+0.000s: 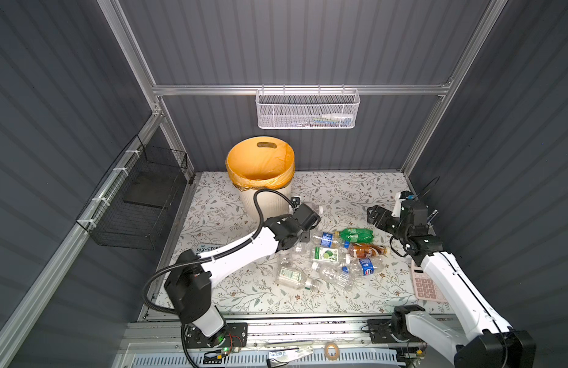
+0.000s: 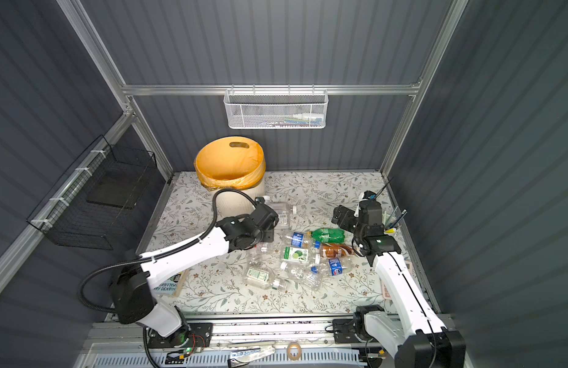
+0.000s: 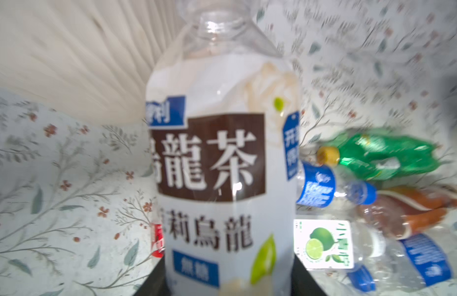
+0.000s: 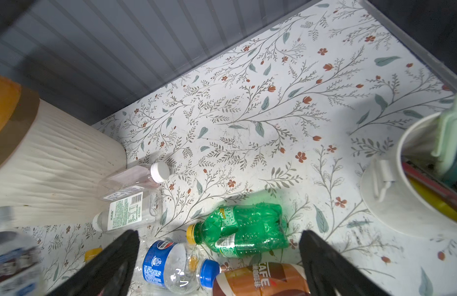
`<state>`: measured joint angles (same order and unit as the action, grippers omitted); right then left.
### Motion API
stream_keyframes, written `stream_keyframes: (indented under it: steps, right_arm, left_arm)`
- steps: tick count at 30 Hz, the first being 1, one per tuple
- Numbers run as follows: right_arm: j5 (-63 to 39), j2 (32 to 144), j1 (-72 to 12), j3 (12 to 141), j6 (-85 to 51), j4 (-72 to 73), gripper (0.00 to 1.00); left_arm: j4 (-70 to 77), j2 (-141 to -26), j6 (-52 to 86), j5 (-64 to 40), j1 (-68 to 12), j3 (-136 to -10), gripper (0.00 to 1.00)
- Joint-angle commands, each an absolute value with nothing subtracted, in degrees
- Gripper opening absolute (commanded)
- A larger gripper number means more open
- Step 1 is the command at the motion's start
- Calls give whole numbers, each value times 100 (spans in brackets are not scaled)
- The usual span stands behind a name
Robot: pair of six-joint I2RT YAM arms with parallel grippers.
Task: Throw the plastic bottles in the bin
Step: Pick up the plastic bottle from the center of the table, then throw the plastic bottle into the trash bin.
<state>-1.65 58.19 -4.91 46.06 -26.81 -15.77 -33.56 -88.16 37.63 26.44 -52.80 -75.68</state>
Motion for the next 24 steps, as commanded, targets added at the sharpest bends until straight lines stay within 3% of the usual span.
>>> stream_keyframes:
  steps: [1,6,10,17,19,21,23,24]
  right_arm:
    - [-44,5714,-458,4526,-2613,-1422,99]
    - [-70,5684,-457,4518,-2606,-1369,99]
    - [-159,5698,-461,4548,-2684,-1330,99]
    - [-522,5671,-457,4676,-2697,-1313,99]
    - [-593,5666,-457,4766,-2601,-1479,99]
    - [-530,5622,-457,4826,-2494,-1673,99]
    - [-389,5536,-457,4809,-2433,-1809,99]
    - [-325,5475,-457,4778,-2408,-1841,99]
  left_arm:
    - [-2920,-8097,2946,3561,-5305,-7615,46]
    - [-1599,-7227,1173,4088,-5300,-7751,47]
    - [-391,-7219,-367,4192,-5262,-8028,51]
    - [-1467,-8968,106,2295,-3528,-10227,53]
    - [-2623,-9830,521,1864,-3088,-11353,61]
    - [-3213,-10293,616,1833,-2989,-11910,76]
    - [-3097,-10240,623,1880,-2984,-11826,97]
    - [-2846,-10076,616,1925,-2988,-11608,100]
